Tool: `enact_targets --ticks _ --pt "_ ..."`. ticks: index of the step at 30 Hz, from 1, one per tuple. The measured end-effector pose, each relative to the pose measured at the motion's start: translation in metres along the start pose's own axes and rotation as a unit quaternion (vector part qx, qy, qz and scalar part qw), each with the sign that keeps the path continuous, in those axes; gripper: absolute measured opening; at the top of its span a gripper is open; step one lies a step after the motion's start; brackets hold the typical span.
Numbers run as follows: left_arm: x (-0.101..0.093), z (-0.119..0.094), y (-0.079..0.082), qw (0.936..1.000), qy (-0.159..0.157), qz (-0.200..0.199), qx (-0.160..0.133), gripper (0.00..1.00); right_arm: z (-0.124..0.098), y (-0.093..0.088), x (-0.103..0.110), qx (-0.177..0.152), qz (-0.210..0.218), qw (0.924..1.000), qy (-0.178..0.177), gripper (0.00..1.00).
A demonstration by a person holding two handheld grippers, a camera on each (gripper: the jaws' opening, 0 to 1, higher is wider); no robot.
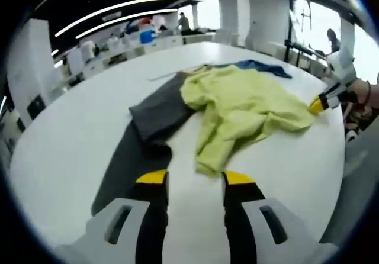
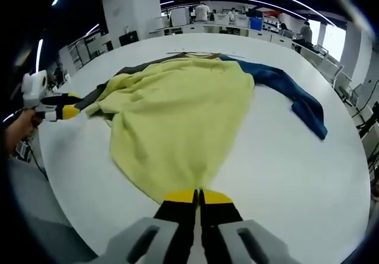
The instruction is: Fold the garment on the visible template until the final outline fits inside the template.
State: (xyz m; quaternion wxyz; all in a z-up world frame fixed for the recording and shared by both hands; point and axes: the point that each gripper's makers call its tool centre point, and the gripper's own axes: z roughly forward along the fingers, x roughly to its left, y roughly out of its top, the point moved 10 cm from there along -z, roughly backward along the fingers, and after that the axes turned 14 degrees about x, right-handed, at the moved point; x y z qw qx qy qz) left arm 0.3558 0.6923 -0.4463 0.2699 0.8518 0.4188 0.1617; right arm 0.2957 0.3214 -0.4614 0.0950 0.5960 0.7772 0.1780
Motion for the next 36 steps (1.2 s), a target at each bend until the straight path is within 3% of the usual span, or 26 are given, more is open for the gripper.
enact_targets --ticks 7,22,27,31,36 --pt "-0.014 0.013 0.001 0.9999 -0.012 0.007 0.002 0.22 0.0 0.0 -0.001 -0.002 0.005 1.0 0.004 0.0" --pt "-0.009 0.024 0.002 0.9996 -0.007 0.024 0.011 0.04 0.001 0.001 -0.002 -0.005 0.002 1.0 0.005 0.0" --pt "-0.011 0.02 0.004 0.9997 -0.011 0.02 0.006 0.0 -0.002 -0.001 -0.003 -0.009 0.011 0.9998 0.014 0.0" --pt "-0.012 0.011 0.004 0.9998 -0.011 0.016 0.0 0.0 -0.011 -0.001 -0.002 -0.036 -0.002 0.9994 0.002 0.0" --pt "-0.014 0.001 0.005 0.9997 -0.021 0.007 -0.008 0.0 -0.021 -0.002 -0.006 -0.046 0.002 0.9989 -0.009 0.0"
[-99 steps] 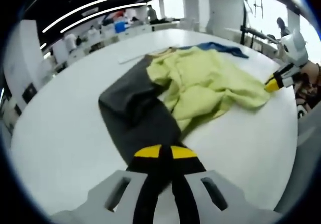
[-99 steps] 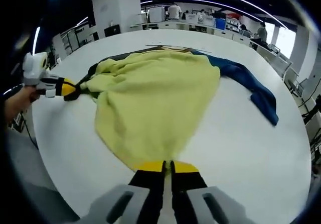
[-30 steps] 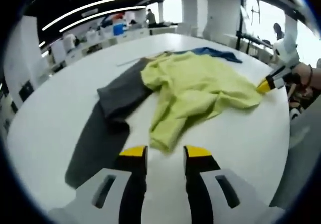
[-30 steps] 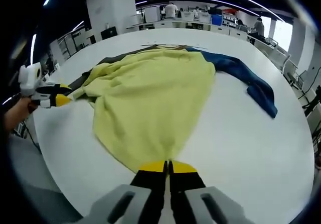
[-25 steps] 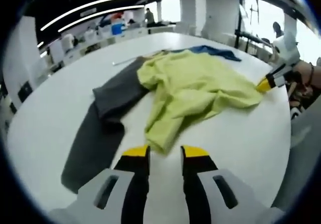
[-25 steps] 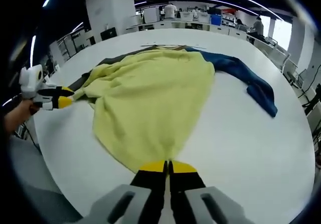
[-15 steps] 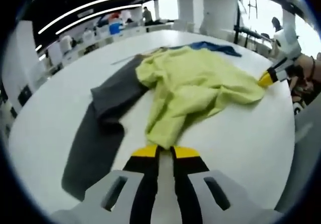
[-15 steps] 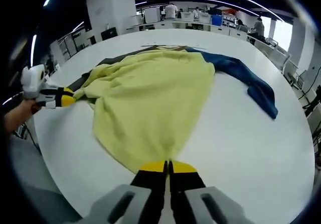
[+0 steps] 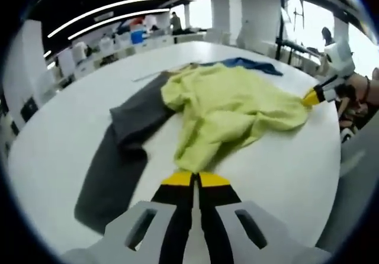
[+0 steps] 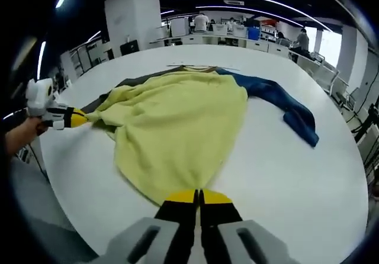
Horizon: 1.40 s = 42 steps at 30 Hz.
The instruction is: Fold the garment on the visible template until the final outline fits inside the template.
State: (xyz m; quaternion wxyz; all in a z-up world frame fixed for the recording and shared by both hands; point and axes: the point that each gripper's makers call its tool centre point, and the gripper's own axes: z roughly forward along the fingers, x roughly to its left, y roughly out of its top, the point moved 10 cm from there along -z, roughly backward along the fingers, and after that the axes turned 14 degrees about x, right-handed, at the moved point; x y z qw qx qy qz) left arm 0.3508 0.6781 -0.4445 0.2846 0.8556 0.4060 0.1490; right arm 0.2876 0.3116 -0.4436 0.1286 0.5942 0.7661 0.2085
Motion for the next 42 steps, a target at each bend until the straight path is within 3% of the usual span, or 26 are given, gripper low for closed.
enact_targets --ticks 13,17,24,27,34,42 --pt "-0.012 -0.024 -0.006 0.9995 -0.001 0.009 0.031 0.0 -0.025 -0.013 -0.02 -0.015 0.017 0.9992 -0.034 0.0" --pt "-0.019 -0.03 -0.01 0.9987 -0.018 -0.002 0.047 0.0 -0.029 -0.02 -0.025 -0.011 0.024 0.9989 -0.038 0.0" --pt "-0.033 -0.036 -0.017 0.9961 -0.041 -0.021 0.075 0.0 -0.032 -0.029 -0.03 -0.004 0.031 0.9988 -0.039 0.0" --pt "-0.04 -0.036 -0.024 0.9929 -0.049 -0.042 0.1 0.0 -0.033 -0.034 -0.034 0.0 0.033 0.9986 -0.041 0.0" --pt "-0.055 -0.031 -0.035 0.9895 -0.064 -0.04 0.124 0.0 -0.029 -0.045 -0.043 0.015 0.048 0.9978 -0.043 0.0" --pt "-0.057 -0.029 -0.04 0.987 -0.056 -0.048 0.143 0.0 -0.023 -0.051 -0.043 0.029 0.046 0.9978 -0.038 0.0"
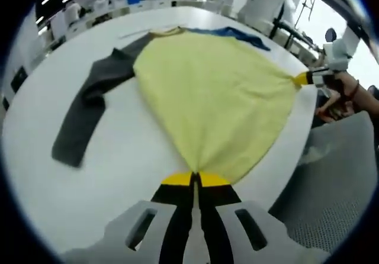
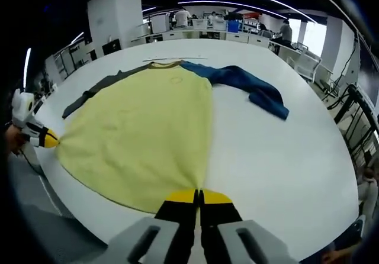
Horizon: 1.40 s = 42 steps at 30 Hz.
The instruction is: Fold the garment on the visible template until the final outline fits inside the template.
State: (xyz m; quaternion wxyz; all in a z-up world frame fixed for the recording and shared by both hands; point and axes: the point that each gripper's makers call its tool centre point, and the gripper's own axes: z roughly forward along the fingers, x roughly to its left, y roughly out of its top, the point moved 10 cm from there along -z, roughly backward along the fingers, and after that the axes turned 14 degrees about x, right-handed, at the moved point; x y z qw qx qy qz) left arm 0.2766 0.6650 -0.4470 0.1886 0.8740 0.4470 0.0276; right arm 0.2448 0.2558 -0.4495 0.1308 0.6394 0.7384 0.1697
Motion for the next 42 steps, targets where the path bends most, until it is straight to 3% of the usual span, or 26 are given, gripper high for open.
enact_targets --ticks 12,22,25,27,30,37,39,42 --pt "-0.003 0.007 -0.005 0.9994 0.025 0.009 0.022 0.0 0.006 -0.003 -0.001 0.012 -0.001 0.9999 0.004 0.0" --pt "-0.003 0.007 -0.006 0.9994 0.031 -0.001 0.017 0.02 0.009 -0.003 -0.002 0.018 0.01 0.9997 0.009 0.0" --pt "-0.003 0.006 -0.006 0.9994 0.031 -0.001 0.016 0.09 0.008 -0.004 -0.003 0.011 0.026 0.9995 0.016 0.04" --pt "-0.003 0.006 -0.005 0.9995 0.03 -0.002 0.011 0.17 0.006 -0.001 -0.002 -0.017 0.03 0.999 0.029 0.08" --pt "-0.003 0.003 -0.005 0.9994 0.033 0.007 0.0 0.29 0.003 -0.001 -0.001 -0.017 0.023 0.9992 0.026 0.13" --pt "-0.005 -0.008 0.002 0.9985 0.027 0.012 -0.047 0.46 -0.005 0.006 0.0 -0.037 0.028 0.9983 0.035 0.32" --pt "-0.004 -0.009 0.007 0.9964 0.02 0.002 -0.083 0.51 -0.007 0.009 -0.001 -0.04 0.031 0.998 0.039 0.35" --pt "-0.003 -0.012 0.008 0.9958 0.021 -0.001 -0.089 0.57 -0.01 0.014 -0.002 -0.047 0.037 0.9971 0.048 0.37"
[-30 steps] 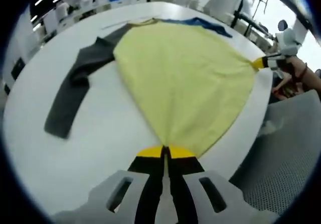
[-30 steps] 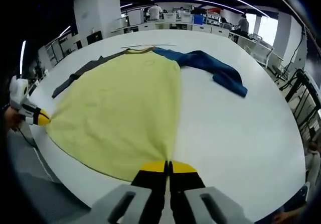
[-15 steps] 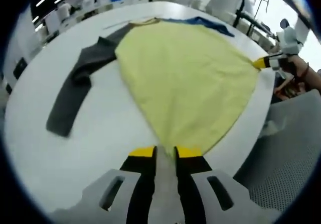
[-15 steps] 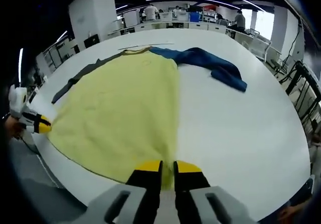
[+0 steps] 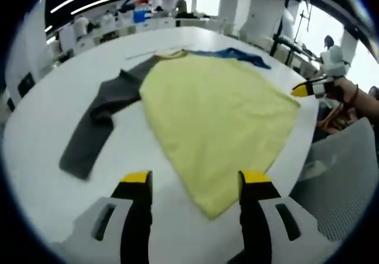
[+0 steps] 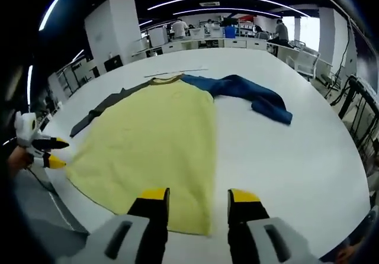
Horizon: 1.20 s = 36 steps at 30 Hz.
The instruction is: Fold the garment on the visible template until the final outline fits inside the template.
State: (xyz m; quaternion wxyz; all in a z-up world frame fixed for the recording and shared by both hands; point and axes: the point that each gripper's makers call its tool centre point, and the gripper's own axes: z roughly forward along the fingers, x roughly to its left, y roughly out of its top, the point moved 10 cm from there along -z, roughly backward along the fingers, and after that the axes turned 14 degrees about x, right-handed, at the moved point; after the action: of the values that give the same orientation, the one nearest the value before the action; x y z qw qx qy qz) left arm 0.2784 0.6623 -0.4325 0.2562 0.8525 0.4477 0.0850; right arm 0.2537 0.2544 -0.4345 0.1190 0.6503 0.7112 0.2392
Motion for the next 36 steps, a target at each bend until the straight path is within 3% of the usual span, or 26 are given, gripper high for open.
enact_targets --ticks 11,24,32,36 --pt "0.002 -0.002 0.003 0.9996 0.021 0.003 -0.018 0.8 -0.009 0.027 -0.025 -0.05 0.06 0.9969 -0.007 0.4" --pt "0.006 -0.007 0.006 0.9985 0.032 -0.003 -0.045 0.89 0.007 0.064 -0.077 -0.08 0.146 0.9843 -0.058 0.4" --pt "0.008 -0.012 0.015 0.9968 0.041 0.014 -0.067 0.93 0.027 0.08 -0.09 -0.08 0.182 0.9773 -0.073 0.39" --pt "0.004 -0.016 0.021 0.9957 0.034 0.015 -0.085 0.95 0.035 0.085 -0.09 -0.08 0.216 0.9698 -0.081 0.38"
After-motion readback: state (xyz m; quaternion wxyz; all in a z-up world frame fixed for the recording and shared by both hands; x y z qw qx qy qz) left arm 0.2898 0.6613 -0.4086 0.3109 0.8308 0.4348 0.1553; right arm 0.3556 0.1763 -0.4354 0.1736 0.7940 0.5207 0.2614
